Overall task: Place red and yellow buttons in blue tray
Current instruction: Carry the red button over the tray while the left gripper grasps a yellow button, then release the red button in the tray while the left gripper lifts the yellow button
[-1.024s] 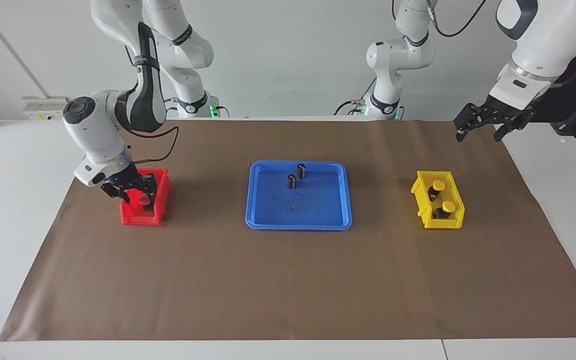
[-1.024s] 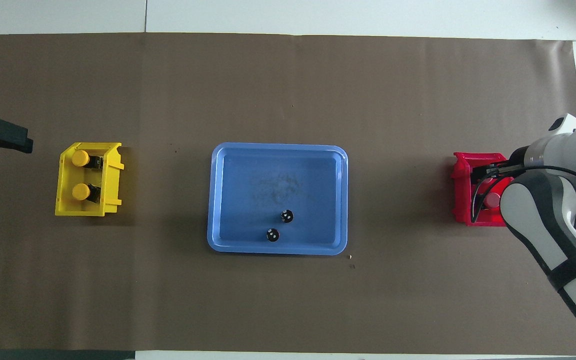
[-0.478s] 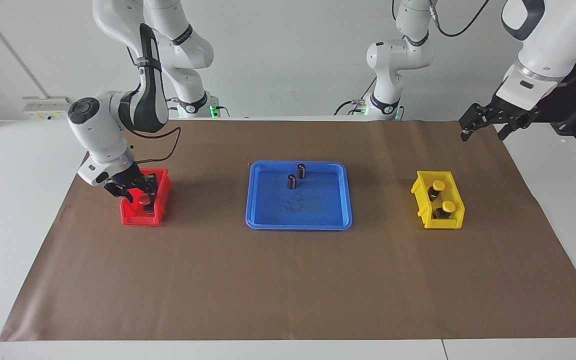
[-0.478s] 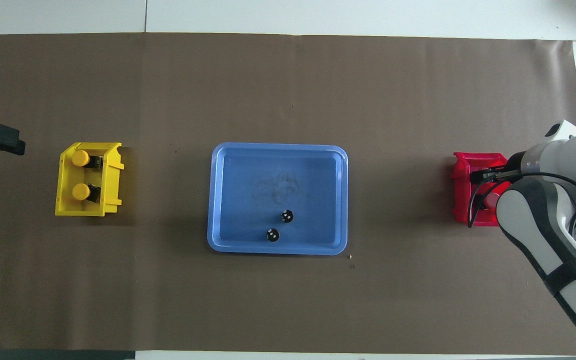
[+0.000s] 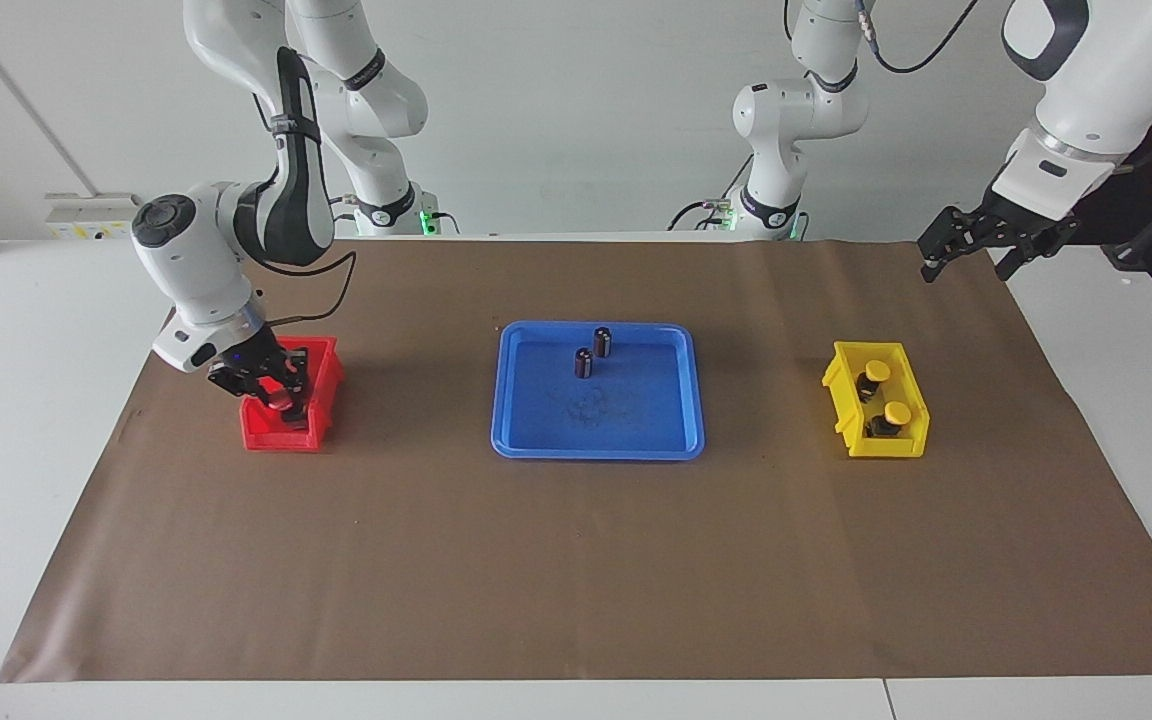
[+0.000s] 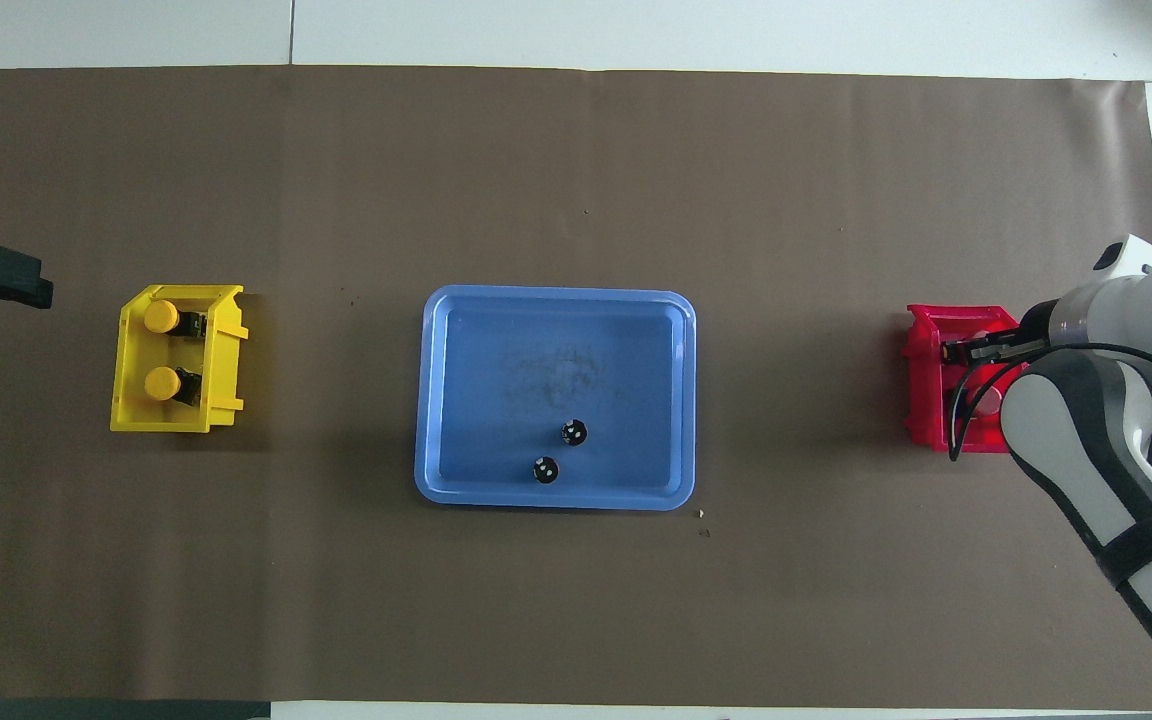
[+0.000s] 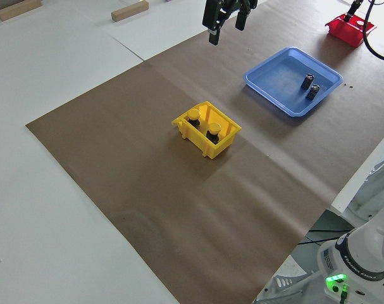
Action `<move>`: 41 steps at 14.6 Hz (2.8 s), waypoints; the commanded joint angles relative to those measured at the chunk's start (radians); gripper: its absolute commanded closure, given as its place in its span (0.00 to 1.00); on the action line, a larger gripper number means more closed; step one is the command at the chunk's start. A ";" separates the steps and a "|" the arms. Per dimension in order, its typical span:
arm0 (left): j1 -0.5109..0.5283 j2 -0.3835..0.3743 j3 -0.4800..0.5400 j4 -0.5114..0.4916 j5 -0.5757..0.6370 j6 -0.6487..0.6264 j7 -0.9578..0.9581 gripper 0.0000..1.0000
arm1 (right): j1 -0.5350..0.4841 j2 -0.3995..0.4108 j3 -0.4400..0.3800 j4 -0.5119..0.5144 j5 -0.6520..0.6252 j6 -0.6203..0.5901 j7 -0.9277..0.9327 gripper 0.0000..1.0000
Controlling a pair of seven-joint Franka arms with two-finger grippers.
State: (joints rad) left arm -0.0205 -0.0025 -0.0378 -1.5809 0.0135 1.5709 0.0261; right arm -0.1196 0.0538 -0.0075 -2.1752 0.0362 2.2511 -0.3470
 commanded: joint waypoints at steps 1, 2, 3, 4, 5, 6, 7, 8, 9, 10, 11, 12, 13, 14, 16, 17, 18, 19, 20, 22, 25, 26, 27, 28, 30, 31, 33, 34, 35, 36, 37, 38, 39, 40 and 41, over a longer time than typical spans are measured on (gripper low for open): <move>0.028 -0.037 -0.004 -0.204 -0.004 0.218 -0.009 0.10 | -0.002 0.035 0.003 0.240 -0.039 -0.285 -0.049 0.87; 0.031 -0.025 -0.002 -0.268 -0.004 0.323 -0.031 0.19 | 0.006 0.035 0.010 0.311 -0.086 -0.385 -0.040 0.86; 0.036 0.007 -0.004 -0.321 -0.004 0.431 -0.066 0.26 | 0.032 0.035 0.012 0.372 -0.097 -0.453 -0.024 0.86; 0.039 0.039 -0.004 -0.353 -0.004 0.514 -0.077 0.28 | 0.087 0.047 0.012 0.432 -0.107 -0.509 0.033 0.86; 0.039 0.076 -0.004 -0.375 -0.004 0.579 -0.078 0.28 | 0.162 0.082 0.012 0.498 -0.110 -0.556 0.154 0.86; 0.040 0.114 -0.002 -0.384 -0.004 0.639 -0.090 0.29 | 0.242 0.106 0.014 0.544 -0.108 -0.573 0.310 0.86; 0.045 0.142 -0.002 -0.390 -0.004 0.670 -0.106 0.30 | 0.321 0.112 0.014 0.549 -0.099 -0.552 0.445 0.86; 0.053 0.160 -0.004 -0.393 -0.004 0.695 -0.106 0.30 | 0.407 0.124 0.015 0.542 -0.090 -0.483 0.585 0.87; 0.056 0.170 -0.004 -0.399 -0.004 0.710 -0.107 0.31 | 0.479 0.150 0.018 0.543 -0.082 -0.425 0.712 0.87; 0.060 0.173 -0.004 -0.407 -0.004 0.718 -0.107 0.31 | 0.529 0.185 0.020 0.557 -0.053 -0.374 0.820 0.87; 0.066 0.173 -0.004 -0.418 -0.004 0.724 -0.107 0.32 | 0.576 0.228 0.020 0.571 -0.039 -0.328 0.895 0.87; 0.068 0.173 -0.004 -0.430 -0.004 0.732 -0.107 0.32 | 0.618 0.274 0.020 0.587 -0.048 -0.308 0.949 0.87; 0.066 0.168 -0.004 -0.444 -0.004 0.735 -0.110 0.32 | 0.662 0.306 0.020 0.600 -0.050 -0.285 0.998 0.87; 0.066 0.167 -0.004 -0.448 -0.004 0.733 -0.114 0.32 | 0.684 0.323 0.020 0.588 -0.053 -0.253 1.041 0.87; 0.063 0.165 -0.005 -0.453 -0.007 0.735 -0.111 0.32 | 0.718 0.353 0.020 0.584 -0.053 -0.228 1.095 0.86; 0.059 0.165 -0.005 -0.453 -0.009 0.735 -0.111 0.32 | 0.736 0.371 0.020 0.580 -0.055 -0.210 1.109 0.84; 0.056 0.165 -0.007 -0.455 -0.009 0.735 -0.111 0.32 | 0.738 0.371 0.020 0.551 -0.065 -0.185 1.111 0.83; 0.054 0.165 -0.007 -0.455 -0.010 0.735 -0.111 0.32 | 0.735 0.368 0.020 0.534 -0.073 -0.171 1.111 0.82; 0.054 0.165 -0.005 -0.456 -0.010 0.735 -0.109 0.32 | 0.733 0.367 0.020 0.526 -0.075 -0.163 1.111 0.81; 0.057 0.159 -0.005 -0.471 -0.010 0.733 -0.106 0.32 | 0.735 0.359 0.020 0.493 -0.073 -0.133 1.111 0.74; 0.057 0.148 -0.007 -0.498 -0.010 0.733 -0.109 0.32 | 0.735 0.351 0.018 0.474 -0.075 -0.130 1.112 0.24; 0.056 0.148 -0.005 -0.499 -0.010 0.733 -0.109 0.32 | 0.735 0.350 0.017 0.479 -0.078 -0.145 1.112 0.09; 0.054 0.148 -0.007 -0.501 -0.010 0.733 -0.109 0.32 | 0.738 0.348 0.015 0.492 -0.105 -0.159 1.109 0.00; 0.053 0.148 -0.007 -0.501 -0.010 0.733 -0.109 0.32 | 0.724 0.341 0.014 0.526 -0.139 -0.192 1.100 0.00; 0.053 0.150 -0.007 -0.496 -0.015 0.733 -0.111 0.32 | 0.663 0.284 0.012 0.581 -0.148 -0.312 1.052 0.00; 0.051 0.151 -0.007 -0.490 -0.015 0.733 -0.112 0.32 | 0.617 0.215 0.014 0.560 -0.142 -0.347 0.978 0.00; 0.051 0.150 -0.007 -0.496 -0.015 0.730 -0.114 0.34 | 0.496 0.048 0.015 0.404 -0.119 -0.398 0.794 0.00; 0.051 0.148 -0.007 -0.498 -0.015 0.724 -0.115 0.48 | 0.432 -0.028 0.014 0.312 -0.078 -0.397 0.687 0.00; 0.051 0.148 -0.007 -0.498 -0.017 0.721 -0.124 0.69 | 0.364 -0.105 0.012 0.225 -0.044 -0.387 0.583 0.00; 0.053 0.148 -0.007 -0.498 -0.015 0.719 -0.126 0.93 | 0.292 -0.162 0.012 0.145 -0.036 -0.372 0.472 0.00; 0.053 0.148 -0.007 -0.498 -0.017 0.719 -0.126 0.99 | 0.231 -0.190 0.012 0.088 -0.036 -0.361 0.391 0.00; 0.053 0.148 -0.007 -0.493 -0.017 0.718 -0.127 0.99 | 0.166 -0.212 0.012 0.027 -0.035 -0.322 0.316 0.00; 0.051 0.153 -0.007 -0.476 -0.017 0.712 -0.130 0.99 | 0.116 -0.233 0.011 -0.021 -0.035 -0.274 0.222 0.03; 0.051 0.168 -0.007 -0.402 -0.026 0.645 -0.133 0.99 | 0.069 -0.233 0.009 -0.058 -0.035 -0.243 0.157 0.08; 0.050 0.180 -0.005 -0.305 -0.024 0.549 -0.135 0.99 | 0.025 -0.227 0.011 -0.078 -0.035 -0.219 0.117 0.12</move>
State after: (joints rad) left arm 0.0337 0.1721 -0.0472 -2.0170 0.0092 2.2550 -0.0979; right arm -0.0288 -0.1522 -0.0151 -2.1701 -0.0178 1.9651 -0.1463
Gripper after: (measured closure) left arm 0.599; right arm 0.035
